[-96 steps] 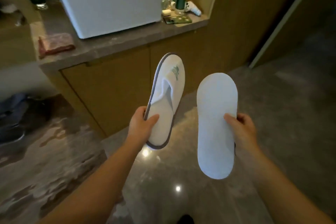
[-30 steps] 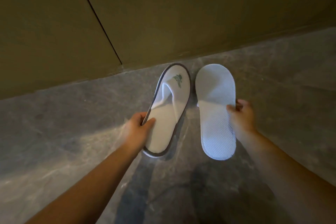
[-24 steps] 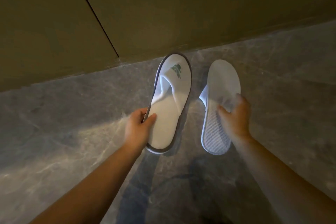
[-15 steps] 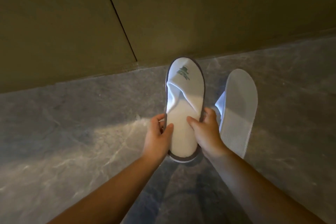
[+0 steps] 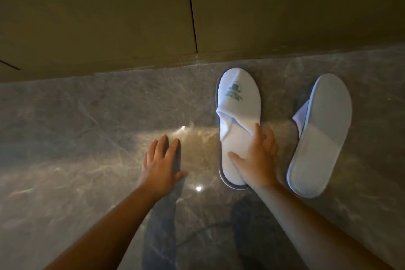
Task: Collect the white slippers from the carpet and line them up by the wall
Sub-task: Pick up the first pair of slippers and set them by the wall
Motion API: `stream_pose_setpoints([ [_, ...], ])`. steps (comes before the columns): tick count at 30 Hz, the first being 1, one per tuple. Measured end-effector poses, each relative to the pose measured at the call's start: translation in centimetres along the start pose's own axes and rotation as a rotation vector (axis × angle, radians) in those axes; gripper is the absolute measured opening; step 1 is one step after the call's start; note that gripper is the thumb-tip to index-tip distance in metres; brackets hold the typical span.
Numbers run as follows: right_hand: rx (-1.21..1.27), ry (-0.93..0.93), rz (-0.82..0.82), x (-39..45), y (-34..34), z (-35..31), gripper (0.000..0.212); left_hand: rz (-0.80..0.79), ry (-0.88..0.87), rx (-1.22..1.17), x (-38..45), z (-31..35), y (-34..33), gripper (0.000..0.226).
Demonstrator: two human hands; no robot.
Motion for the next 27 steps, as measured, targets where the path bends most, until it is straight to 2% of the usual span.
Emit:
stream_pose_setpoints([
  [3, -0.111, 0.026, -0.133, -1.5, -1.6, -0.3, 0.106, -0.009, 0.015, 0.033, -0.3, -0.6, -1.0, 0.091],
  [5, -0.171, 0.054, -0.146, -1.9, -2.2, -0.4, 0.108, -0.011, 0.004, 0.042, -0.3, -0.6, -1.1, 0.091],
  [11, -0.162, 0.174, -0.077, -0.7, -1.7, -0.1, 0.101, -0.012, -0.01, 0.034, -0.2, -0.6, -1.1, 0.089],
  [18, -0.104, 0.157, -0.062, 0.4, -0.7, 0.7, 0.09, -0.022, 0.0, 0.034, -0.3, -0.2, -0.7, 0.088],
  [21, -0.12, 0.189, 0.071, 0.5, 1.0, 1.7, 0.086, -0.009, 0.042, -0.037, -0.2, 0.6, -0.1, 0.086],
  [24, -0.132, 0.068, 0.231, 0.7, 3.5, 4.7, 0.088, 0.056, 0.019, -0.126, -0.1, 2.0, 0.5, 0.081],
  [27, -0.117, -0.211, 0.209, 0.3, 5.0, 8.3, 0.098, 0.081, -0.013, -0.185, 0.0, 3.8, 0.5, 0.075],
])
Point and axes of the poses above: each hand's wrist, its own x-axis towards the middle knuckle, its own y-axis out of the back of the hand, z = x × y, the point moved 1 cm from there along x, towards the middle knuckle, and after that the axes turned 12 degrees about z, right-handed, at the moved point
